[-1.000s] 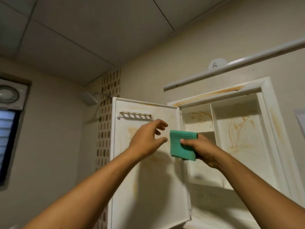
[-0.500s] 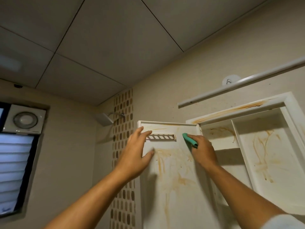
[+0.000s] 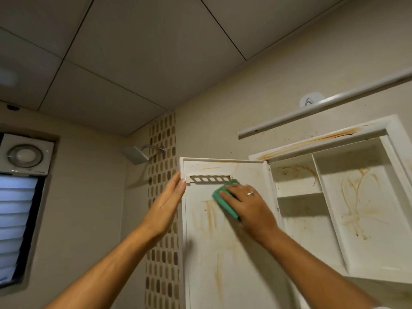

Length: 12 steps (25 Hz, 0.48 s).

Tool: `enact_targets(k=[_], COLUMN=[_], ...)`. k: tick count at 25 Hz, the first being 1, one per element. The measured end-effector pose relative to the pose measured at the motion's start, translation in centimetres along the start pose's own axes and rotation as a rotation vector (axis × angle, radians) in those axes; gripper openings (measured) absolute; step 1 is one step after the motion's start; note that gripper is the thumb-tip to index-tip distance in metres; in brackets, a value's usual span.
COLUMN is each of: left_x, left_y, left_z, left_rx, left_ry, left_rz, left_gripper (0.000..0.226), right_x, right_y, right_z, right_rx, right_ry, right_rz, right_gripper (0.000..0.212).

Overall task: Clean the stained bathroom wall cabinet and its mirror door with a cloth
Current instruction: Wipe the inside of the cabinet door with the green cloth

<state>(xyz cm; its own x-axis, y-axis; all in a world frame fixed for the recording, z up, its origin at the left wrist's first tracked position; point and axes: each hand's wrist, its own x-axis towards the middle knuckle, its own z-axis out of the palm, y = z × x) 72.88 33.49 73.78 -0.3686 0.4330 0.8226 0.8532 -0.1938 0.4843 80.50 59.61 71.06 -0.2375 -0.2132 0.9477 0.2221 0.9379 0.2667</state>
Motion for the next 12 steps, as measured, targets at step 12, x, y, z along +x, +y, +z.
enact_targets(k=[12], left_x=[-1.0], left_y=[2.1], left_z=[0.3], left_rx=[-0.123], left_ry=[-0.006], left_rz=[-0.072], left_gripper=[0.042], right_x=[2.3], right_y=[-9.7], right_z=[-1.0], right_rx=[0.058], right_ry=[0.062], right_rz=[-0.005], right_gripper=[0.053])
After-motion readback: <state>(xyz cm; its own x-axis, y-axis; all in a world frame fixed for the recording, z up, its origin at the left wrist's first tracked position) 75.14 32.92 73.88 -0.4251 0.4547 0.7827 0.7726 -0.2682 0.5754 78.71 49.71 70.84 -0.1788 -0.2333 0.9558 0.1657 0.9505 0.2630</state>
